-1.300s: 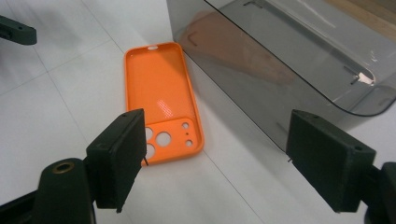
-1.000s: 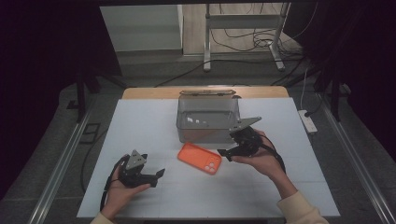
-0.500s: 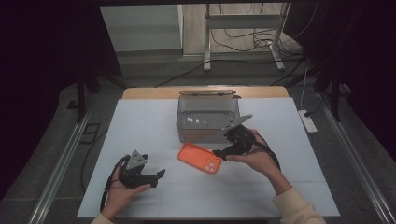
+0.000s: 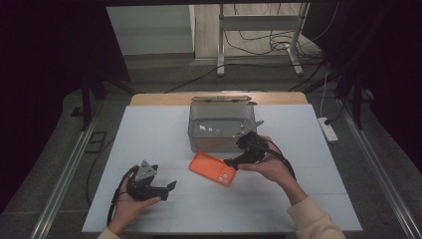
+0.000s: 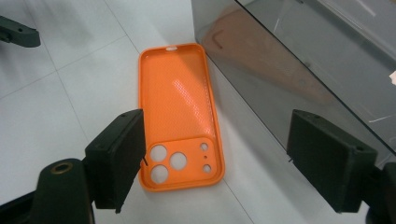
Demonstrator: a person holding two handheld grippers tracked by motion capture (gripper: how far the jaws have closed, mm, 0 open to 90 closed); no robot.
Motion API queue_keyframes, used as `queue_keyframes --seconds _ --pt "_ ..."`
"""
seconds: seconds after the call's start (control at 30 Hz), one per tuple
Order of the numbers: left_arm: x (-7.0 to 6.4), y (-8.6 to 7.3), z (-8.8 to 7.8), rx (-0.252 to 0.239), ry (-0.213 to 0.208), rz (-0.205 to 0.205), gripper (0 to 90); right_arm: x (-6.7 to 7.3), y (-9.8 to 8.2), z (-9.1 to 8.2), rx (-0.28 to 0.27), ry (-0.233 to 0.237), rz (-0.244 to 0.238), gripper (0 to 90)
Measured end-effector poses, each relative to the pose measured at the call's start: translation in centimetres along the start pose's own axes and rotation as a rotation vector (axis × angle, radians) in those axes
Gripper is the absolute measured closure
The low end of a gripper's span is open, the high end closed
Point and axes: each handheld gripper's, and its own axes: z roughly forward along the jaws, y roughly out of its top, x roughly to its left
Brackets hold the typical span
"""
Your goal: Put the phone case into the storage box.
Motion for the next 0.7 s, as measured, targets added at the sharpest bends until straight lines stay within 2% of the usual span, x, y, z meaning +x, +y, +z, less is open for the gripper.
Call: queue_keyframes --seconds 0.7 --pt "0.0 0.0 0.0 0.009 0.001 0.003 11.0 -0.1 1.0 1.4 0.045 0.026 -0.005 21.0"
